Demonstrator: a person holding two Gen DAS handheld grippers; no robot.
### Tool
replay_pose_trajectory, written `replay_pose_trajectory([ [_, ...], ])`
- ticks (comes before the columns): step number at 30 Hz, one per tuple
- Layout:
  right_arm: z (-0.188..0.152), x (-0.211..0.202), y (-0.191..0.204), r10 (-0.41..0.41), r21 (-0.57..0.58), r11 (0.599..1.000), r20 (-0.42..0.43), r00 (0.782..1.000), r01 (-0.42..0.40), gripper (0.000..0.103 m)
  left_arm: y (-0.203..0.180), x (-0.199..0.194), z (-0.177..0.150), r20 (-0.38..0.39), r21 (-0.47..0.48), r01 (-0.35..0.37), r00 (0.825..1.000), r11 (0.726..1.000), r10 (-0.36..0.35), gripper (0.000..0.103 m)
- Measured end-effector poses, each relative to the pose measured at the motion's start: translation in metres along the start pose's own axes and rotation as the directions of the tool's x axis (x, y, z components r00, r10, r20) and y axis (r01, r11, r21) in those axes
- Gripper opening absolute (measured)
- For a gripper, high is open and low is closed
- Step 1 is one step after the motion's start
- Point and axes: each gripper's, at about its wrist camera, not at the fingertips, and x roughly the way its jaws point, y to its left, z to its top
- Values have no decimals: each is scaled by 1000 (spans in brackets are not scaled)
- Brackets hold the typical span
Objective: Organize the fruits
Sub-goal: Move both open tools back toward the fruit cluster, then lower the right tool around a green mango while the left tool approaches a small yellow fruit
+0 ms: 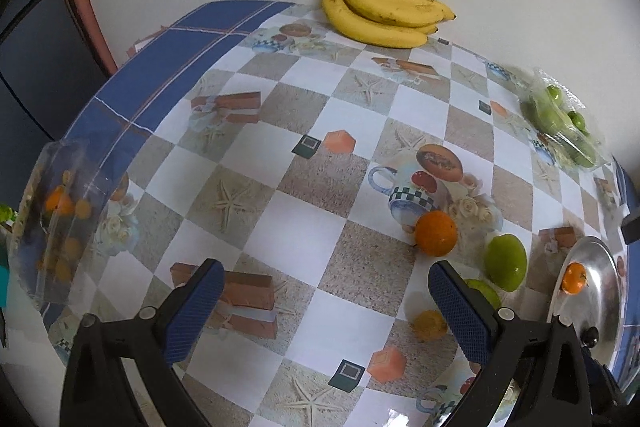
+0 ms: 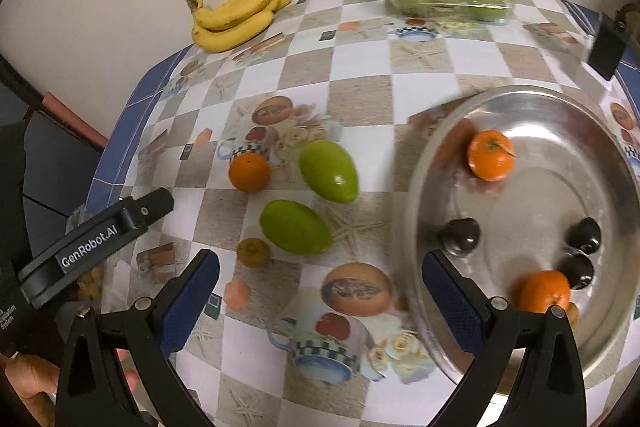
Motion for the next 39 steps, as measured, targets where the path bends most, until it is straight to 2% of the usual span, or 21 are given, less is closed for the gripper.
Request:
replay_pose_trajectory([
  [21, 9, 28, 24, -5, -57, 998, -28, 1000, 3, 101, 5, 24, 8, -45, -44, 16, 999, 999, -18, 103],
  [25, 11, 34, 23, -6, -55, 998, -38, 999, 4, 86, 3, 29, 8, -48, -41, 11, 999, 999, -13, 103],
  [27, 12, 38, 23, -7, -52, 999, -45, 999, 4, 85, 3, 32, 8, -49, -38, 16, 999, 999, -18, 103],
  [31, 14, 44, 22, -11, -48, 999, -56, 998, 8, 71, 0, 39, 8, -65, -32, 35, 997, 999, -37, 103],
  [36, 15, 52, 22, -13, -45, 999, -72, 997, 9, 70, -4, 47, 6, -97, -31, 70, 993, 997, -72, 103],
  [39, 15, 56, 22, -6, -40, 999, -82, 997, 3, 63, -5, 49, 5, -105, -32, 67, 992, 997, -70, 103],
])
